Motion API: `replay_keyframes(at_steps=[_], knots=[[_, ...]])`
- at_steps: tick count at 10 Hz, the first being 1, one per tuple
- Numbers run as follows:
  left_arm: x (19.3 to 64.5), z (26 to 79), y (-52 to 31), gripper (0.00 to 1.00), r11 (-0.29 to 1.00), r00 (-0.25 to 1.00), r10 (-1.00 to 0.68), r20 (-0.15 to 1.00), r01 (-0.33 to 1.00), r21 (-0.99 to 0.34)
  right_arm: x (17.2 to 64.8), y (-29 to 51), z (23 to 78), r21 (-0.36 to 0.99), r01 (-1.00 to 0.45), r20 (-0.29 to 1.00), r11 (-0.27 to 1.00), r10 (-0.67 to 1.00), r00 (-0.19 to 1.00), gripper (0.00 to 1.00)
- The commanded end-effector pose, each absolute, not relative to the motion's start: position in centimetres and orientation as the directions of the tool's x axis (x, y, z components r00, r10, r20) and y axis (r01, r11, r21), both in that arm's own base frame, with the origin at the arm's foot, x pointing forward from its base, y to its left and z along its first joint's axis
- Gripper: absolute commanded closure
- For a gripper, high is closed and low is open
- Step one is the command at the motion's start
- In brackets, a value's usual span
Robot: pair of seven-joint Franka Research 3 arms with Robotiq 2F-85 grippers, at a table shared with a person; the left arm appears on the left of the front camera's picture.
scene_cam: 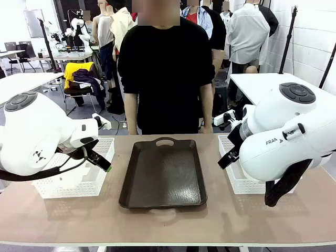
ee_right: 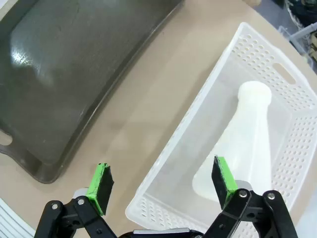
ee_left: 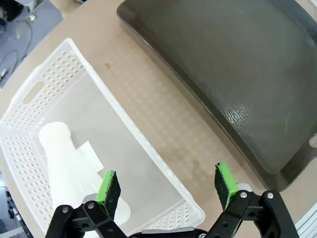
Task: Prepare the laboratory tools.
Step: Pick up the Big flask that the person points to.
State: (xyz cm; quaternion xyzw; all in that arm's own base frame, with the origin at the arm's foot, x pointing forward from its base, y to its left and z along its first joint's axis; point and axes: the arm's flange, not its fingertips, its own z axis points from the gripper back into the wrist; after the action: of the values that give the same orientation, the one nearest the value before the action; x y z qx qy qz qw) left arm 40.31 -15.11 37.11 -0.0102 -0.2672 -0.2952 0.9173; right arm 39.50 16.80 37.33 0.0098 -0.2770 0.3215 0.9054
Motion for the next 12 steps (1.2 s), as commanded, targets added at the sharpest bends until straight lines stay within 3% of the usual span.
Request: replay_keyframes(at_steps=[1,12], knots=[[40.30,37.12,-15.11,0.00,0.825,0.683,-0.536,0.496,0.547,0.139,39.49,16.80,37.33,-0.160,-0.588,0.508,0.793,0.577,0.640,0.00],[40.30,37.12,-15.11,0.00,0.825,0.683,-0.536,0.496,0.547,0.139,39.49,16.80,37.33,-0.160,-0.588,0.508,0.793,0.577,0.640,0.00]])
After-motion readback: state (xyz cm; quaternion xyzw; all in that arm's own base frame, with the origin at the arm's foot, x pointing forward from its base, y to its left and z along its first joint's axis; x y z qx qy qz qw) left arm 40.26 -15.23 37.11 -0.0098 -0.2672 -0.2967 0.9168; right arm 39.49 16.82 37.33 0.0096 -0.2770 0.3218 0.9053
